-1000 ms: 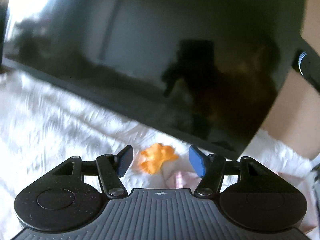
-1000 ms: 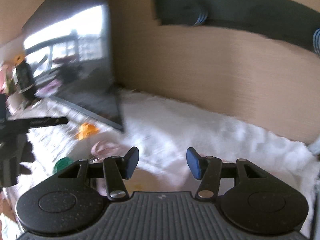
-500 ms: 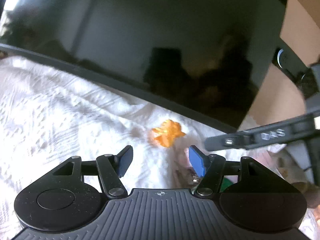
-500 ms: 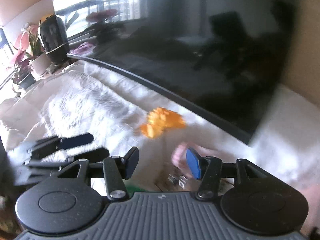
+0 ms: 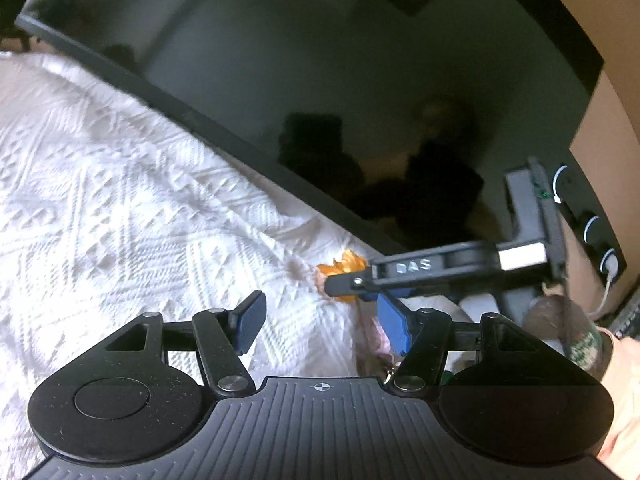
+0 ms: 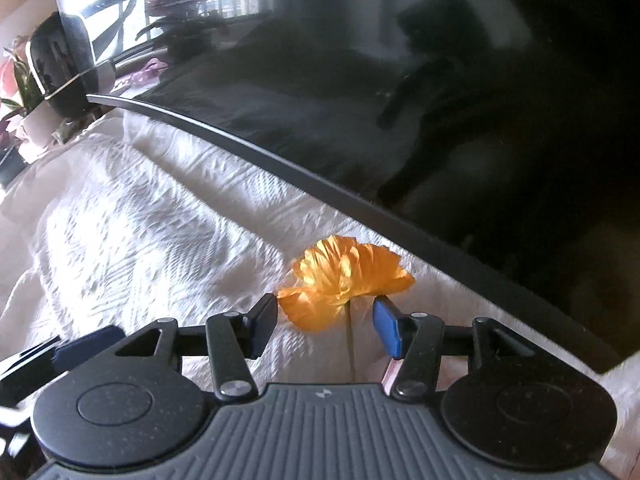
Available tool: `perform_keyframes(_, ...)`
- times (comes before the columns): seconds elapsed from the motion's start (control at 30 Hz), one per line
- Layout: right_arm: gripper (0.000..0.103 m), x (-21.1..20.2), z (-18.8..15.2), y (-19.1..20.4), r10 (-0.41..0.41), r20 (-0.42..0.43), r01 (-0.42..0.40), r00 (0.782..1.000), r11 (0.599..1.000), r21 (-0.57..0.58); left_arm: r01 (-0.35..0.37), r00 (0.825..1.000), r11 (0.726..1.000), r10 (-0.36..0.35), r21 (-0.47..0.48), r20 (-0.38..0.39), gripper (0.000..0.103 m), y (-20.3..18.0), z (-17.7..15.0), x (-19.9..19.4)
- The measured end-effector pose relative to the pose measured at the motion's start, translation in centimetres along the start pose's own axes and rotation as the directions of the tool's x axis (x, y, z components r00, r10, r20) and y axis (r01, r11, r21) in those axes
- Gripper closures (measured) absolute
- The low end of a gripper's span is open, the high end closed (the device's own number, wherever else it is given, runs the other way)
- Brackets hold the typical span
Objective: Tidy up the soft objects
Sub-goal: 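Grasp the orange paper flower stem with the right tool, then grasp the pink scrunchie with the left tool while the right tool holds the flower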
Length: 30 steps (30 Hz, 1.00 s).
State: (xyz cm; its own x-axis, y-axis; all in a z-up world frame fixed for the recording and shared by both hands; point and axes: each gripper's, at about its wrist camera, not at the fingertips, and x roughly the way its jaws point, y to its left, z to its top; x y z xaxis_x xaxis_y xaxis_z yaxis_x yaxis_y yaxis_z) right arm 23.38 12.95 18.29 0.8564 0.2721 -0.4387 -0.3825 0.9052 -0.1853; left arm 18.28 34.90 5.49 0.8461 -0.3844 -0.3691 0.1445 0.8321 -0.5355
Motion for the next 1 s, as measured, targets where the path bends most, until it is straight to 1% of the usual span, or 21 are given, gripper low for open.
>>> perform_keyframes(0.03, 0.053, 0.1, 0.1, -0.1, -0.003, 0.002, 0.003, 1.0, 1.0, 0.002, 0.004, 1.0, 1.0, -0.004, 0.001, 0.008, 0.036, 0.0, 0.0, -0.1)
perform_keyframes(0.07, 0.064, 0.1, 0.1, -0.2, -0.004, 0.004, 0.004, 1.0, 1.0, 0.005, 0.005, 1.0, 1.0, -0.005, 0.002, 0.02, 0.036, 0.0, -0.1, -0.2)
perform_keyframes(0.1, 0.086, 0.0, 0.2, -0.3, 0.0, 0.006, -0.001, 1.0, 1.0, 0.008, 0.005, 0.999, 1.0, -0.005, 0.003, 0.033, 0.036, 0.0, 0.0, -0.3)
perform_keyframes(0.13, 0.096, -0.2, 0.2, -0.5, 0.009, 0.002, -0.009, 1.0, 1.0, 0.009, 0.004, 0.999, 1.0, -0.004, 0.0, 0.044, 0.036, 0.0, 0.0, -0.5)
perform_keyframes(0.17, 0.101, -0.6, 0.2, -0.6, 0.022, -0.002, -0.022, 1.0, 1.0, 0.005, 0.005, 0.999, 1.0, -0.005, -0.006, 0.052, 0.036, 0.1, 0.1, -0.6)
perform_keyframes(0.27, 0.101, -3.3, 0.1, -0.7, 0.062, 0.033, -0.061, 0.998, 0.998, -0.025, -0.002, 0.999, 1.0, 0.003, -0.021, 0.049, 0.036, 0.3, 0.1, -0.4)
perform_keyframes(0.33, 0.101, -6.2, -0.2, -1.0, 0.093, 0.069, -0.089, 0.993, 0.995, -0.054, -0.028, 0.999, 0.999, 0.029, -0.018, 0.028, 0.036, 0.0, 0.1, 0.0)
perform_keyframes(0.4, 0.101, -9.3, -0.6, -1.6, 0.098, 0.111, -0.089, 0.989, 0.992, -0.087, -0.04, 0.999, 0.999, 0.04, -0.011, 0.003, 0.036, -0.7, 0.2, 0.5)
perform_keyframes(0.47, 0.101, -12.1, -1.1, -2.3, 0.088, 0.15, -0.072, 0.985, 0.991, -0.114, -0.024, 0.999, 1.0, 0.024, -0.003, -0.026, 0.036, -2.2, 0.5, 1.1)
perform_keyframes(0.53, 0.101, -14.6, -1.7, -3.4, 0.077, 0.181, -0.055, 0.98, 0.991, -0.122, -0.011, 0.997, 0.999, 0.014, 0.039, -0.078, 0.036, -4.3, 1.0, 2.1)
perform_keyframes(0.6, 0.101, -16.5, -2.5, -4.4, 0.06, 0.205, -0.033, 0.977, 0.991, -0.132, -0.011, 0.987, 0.994, 0.028, 0.105, -0.159, 0.036, -7.1, 1.4, 3.7)
perform_keyframes(0.7, 0.101, -18.7, -3.8, -5.9, 0.045, 0.233, -0.014, 0.971, 0.991, -0.135, -0.028, 0.955, 0.981, 0.083, 0.192, -0.285, 0.036, -11.1, 1.9, 7.0)
perform_keyframes(0.77, 0.101, -19.8, -4.5, -7.2, 0.048, 0.242, -0.018, 0.969, 0.992, -0.122, -0.069, 0.924, 0.967, 0.155, 0.246, -0.351, 0.036, -13.2, 1.9, 9.4)
perform_keyframes(0.83, 0.101, -20.1, -5.2, -8.3, 0.045, 0.248, -0.02, 0.968, 0.994, -0.105, -0.117, 0.886, 0.952, 0.228, 0.282, -0.404, 0.036, -14.5, 2.0, 12.0)
perform_keyframes(0.87, 0.101, -20.2, -5.6, -9.0, 0.042, 0.249, -0.019, 0.968, 0.995, -0.095, -0.131, 0.869, 0.947, 0.252, 0.292, -0.425, 0.036, -14.8, 2.1, 13.2)
perform_keyframes(0.9, 0.101, -20.2, -6.0, -9.6, 0.04, 0.248, -0.019, 0.968, 0.996, -0.084, -0.162, 0.847, 0.937, 0.293, 0.309, -0.445, 0.036, -15.0, 2.1, 14.7)
perform_keyframes(0.97, 0.101, -20.1, -6.7, -10.9, 0.043, 0.24, -0.029, 0.97, 0.998, -0.062, -0.232, 0.807, 0.903, 0.386, 0.361, -0.448, 0.039, -15.0, 2.1, 16.7)
perform_keyframes(1.0, 0.101, -20.1, -7.1, -11.5, 0.042, 0.236, -0.031, 0.971, 0.998, -0.051, -0.253, 0.779, 0.883, 0.428, 0.394, -0.458, 0.039, -15.1, 1.9, 17.7)
